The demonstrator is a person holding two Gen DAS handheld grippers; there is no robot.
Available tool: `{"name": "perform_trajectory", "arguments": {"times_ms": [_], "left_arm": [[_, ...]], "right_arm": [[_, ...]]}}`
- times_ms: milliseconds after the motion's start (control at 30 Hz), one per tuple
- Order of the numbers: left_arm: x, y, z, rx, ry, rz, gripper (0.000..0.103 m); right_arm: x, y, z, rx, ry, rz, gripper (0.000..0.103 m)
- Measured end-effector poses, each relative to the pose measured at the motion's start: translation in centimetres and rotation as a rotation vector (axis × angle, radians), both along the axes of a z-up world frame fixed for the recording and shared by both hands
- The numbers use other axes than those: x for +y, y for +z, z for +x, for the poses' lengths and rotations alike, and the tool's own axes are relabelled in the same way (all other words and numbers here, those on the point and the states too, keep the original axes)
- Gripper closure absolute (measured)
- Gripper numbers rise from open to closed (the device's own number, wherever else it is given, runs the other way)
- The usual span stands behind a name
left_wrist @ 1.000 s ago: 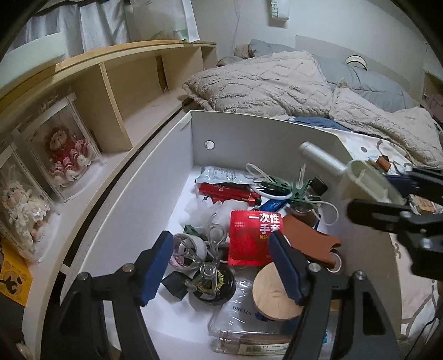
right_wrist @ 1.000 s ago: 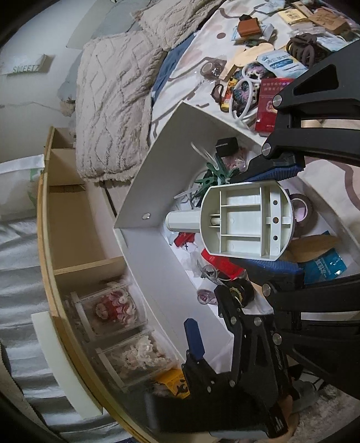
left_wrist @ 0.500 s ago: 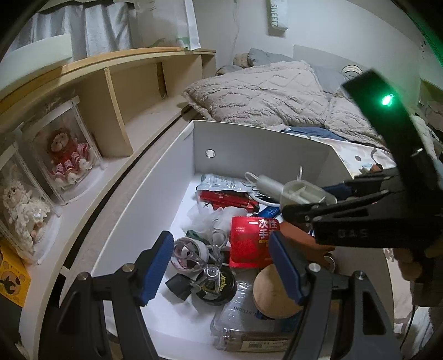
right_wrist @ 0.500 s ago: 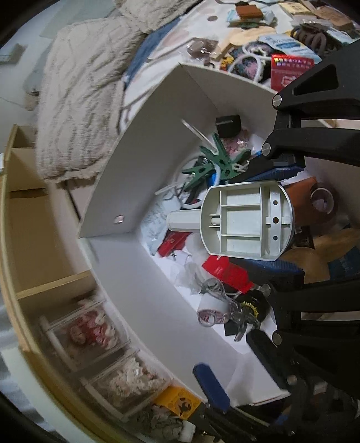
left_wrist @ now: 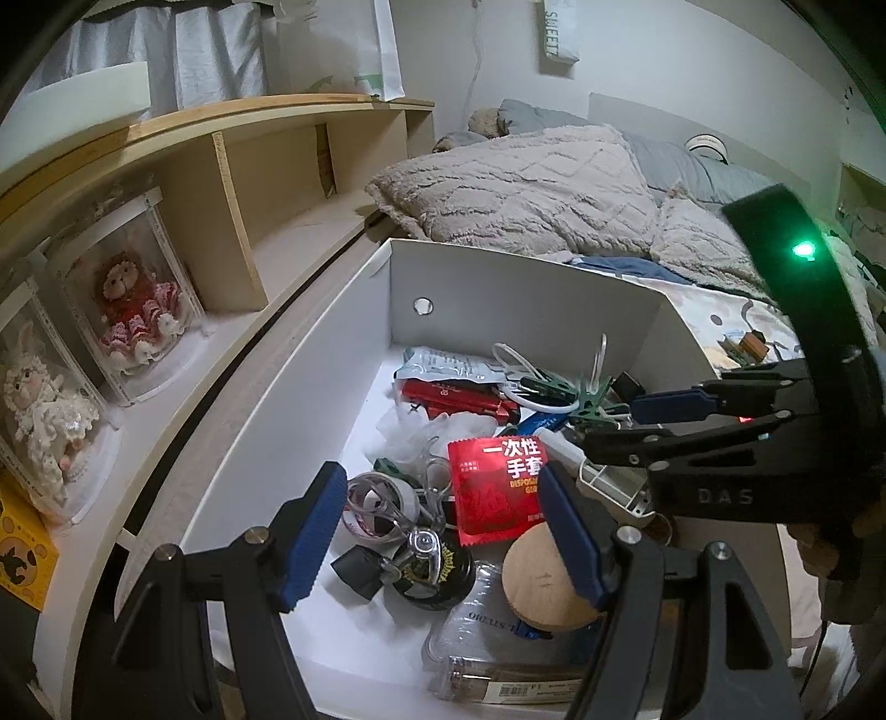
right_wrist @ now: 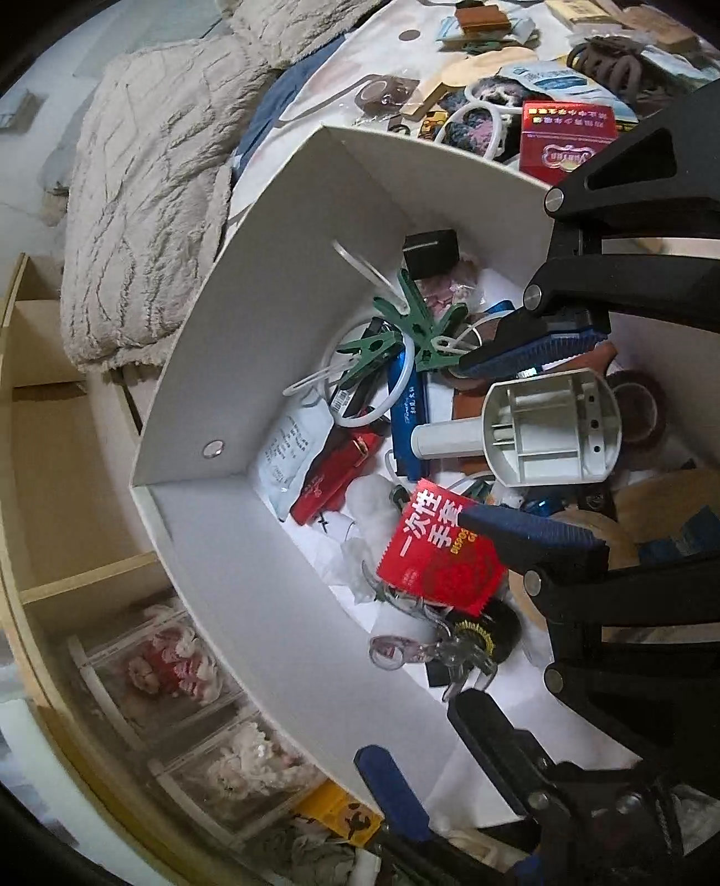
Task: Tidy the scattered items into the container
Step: 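Lower the white soap dish into the box and open the right tool, then withdraw both open tools up from the box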
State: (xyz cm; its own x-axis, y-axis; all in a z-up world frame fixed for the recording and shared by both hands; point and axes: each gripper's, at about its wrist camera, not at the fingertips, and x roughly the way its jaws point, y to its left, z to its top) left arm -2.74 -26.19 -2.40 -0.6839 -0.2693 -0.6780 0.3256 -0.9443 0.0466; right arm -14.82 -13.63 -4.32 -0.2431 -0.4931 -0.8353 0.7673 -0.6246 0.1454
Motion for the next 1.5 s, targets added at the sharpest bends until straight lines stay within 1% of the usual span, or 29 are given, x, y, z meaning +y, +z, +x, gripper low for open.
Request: {"name": "perform_trajectory", "arguments": {"times_ms": [100,167,267,367,467,500,533,567,600,633,700,767,800,867,933,1033,1267,1367,1500], "left_arm": [[0.1,0.1,0.1,0.003,0.001,0.002,0.032],[0.1,0.1,0.0,0.006,-0.002,0.008,0.032],[0.2,0.1,0.1,0.007,-0.008,0.012,0.032],[0.5,0.1,0.1,0.007,-0.017,0.011,0.032],[0.7,0.2,0.2,0.015,-0.023,0.025,0.032],[0.8,0.2,0.2,0.021,-0.022,0.028,0.032],[0.8,0.3,0.3,0.028,-0.02,0.027,0.031],[0.9,0.4,0.4,0.034,-0.019,0.025,0.028],[1.0,0.6,0.4,0.041,-0.018,0.021,0.024],[1.1,0.7,0.5,0.049,-0.017,0.018,0.022],[1.2,1.0,0.7,0.064,-0.016,0.018,0.015],[1.3,1.3,0.9,0.076,-0.016,0.024,0.009],[1.4,1.4,1.0,0.081,-0.014,0.022,0.006],[1.5,1.6,1.1,0.089,-0.011,0.017,0.004],[1.6,1.8,1.2,0.093,-0.01,0.01,0.004],[2.0,2.0,1.3,0.102,-0.017,0.002,0.001],[2.9,2.2,1.4,0.109,-0.034,-0.005,0.0],[3.4,2.2,1.4,0.112,-0.046,0.004,0.0],[4.4,2.6,1.5,0.131,-0.06,0.006,0.0]], "right_arm": [[0.5,0.7,0.2,0.014,0.001,-0.03,0.055],[1.4,1.5,0.6,0.057,-0.005,-0.079,0.055],[2.7,2.1,0.9,0.067,-0.01,-0.136,0.055],[3.6,2.4,1.5,0.089,-0.014,-0.154,0.055],[4.6,2.8,2.2,0.139,-0.014,-0.157,0.055],[4.8,2.9,2.5,0.159,-0.015,-0.156,0.054],[5.0,3.0,2.7,0.174,-0.017,-0.157,0.045],[5.2,3.1,3.0,0.188,-0.021,-0.157,0.038],[5.4,3.2,3.1,0.196,-0.025,-0.159,0.03],[5.7,3.3,3.3,0.203,-0.028,-0.168,0.028],[6.1,3.5,3.6,0.212,-0.035,-0.173,0.028],[6.4,3.6,3.8,0.232,-0.046,-0.173,0.017],[6.6,3.7,3.9,0.252,-0.055,-0.172,0.009],[7.0,3.7,4.1,0.276,-0.07,-0.17,0.007],[7.4,3.7,4.1,0.286,-0.086,-0.174,0.0],[8.1,3.6,4.2,0.298,-0.103,-0.183,0.0],[9.6,3.7,4.4,0.315,-0.138,-0.184,0.0],[10.2,4.0,4.3,0.315,-0.151,-0.188,0.0],[11.6,4.4,4.4,0.323,-0.178,-0.193,0.0]]}}
